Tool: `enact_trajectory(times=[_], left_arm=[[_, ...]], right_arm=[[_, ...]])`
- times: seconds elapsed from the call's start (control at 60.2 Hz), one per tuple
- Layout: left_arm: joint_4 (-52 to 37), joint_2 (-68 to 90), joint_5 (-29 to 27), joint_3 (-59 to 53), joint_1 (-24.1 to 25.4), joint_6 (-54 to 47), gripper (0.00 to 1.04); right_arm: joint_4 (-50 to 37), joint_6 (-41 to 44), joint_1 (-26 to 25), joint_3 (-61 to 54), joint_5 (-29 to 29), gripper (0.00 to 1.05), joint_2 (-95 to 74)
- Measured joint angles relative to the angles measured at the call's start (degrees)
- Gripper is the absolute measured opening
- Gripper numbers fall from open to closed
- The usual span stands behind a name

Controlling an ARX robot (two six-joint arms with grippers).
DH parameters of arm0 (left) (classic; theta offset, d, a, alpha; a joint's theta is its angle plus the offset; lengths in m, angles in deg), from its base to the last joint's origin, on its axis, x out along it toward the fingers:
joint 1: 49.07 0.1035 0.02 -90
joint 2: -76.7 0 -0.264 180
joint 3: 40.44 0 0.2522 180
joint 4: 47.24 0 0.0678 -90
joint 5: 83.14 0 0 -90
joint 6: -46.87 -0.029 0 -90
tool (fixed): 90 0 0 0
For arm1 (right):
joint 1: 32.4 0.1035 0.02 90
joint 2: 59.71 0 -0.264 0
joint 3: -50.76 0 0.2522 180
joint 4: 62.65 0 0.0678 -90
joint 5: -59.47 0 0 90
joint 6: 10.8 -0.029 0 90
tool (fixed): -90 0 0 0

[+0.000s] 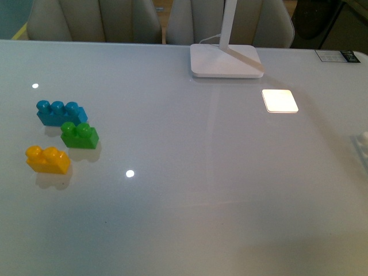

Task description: Insert yellow block into base center

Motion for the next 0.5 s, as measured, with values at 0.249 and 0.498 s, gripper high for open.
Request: enact_trajectory(times=[0.249, 0.498], left_arm=[[0.0, 0.0, 0.0, 0.0, 0.0, 0.0, 0.97], [0.0, 0.0, 0.0, 0.0, 0.0, 0.0, 0.97]], right_arm=[[0.0, 0.0, 0.0, 0.0, 0.0, 0.96, 0.0], [0.0, 0.0, 0.0, 0.0, 0.0, 0.96, 0.0]])
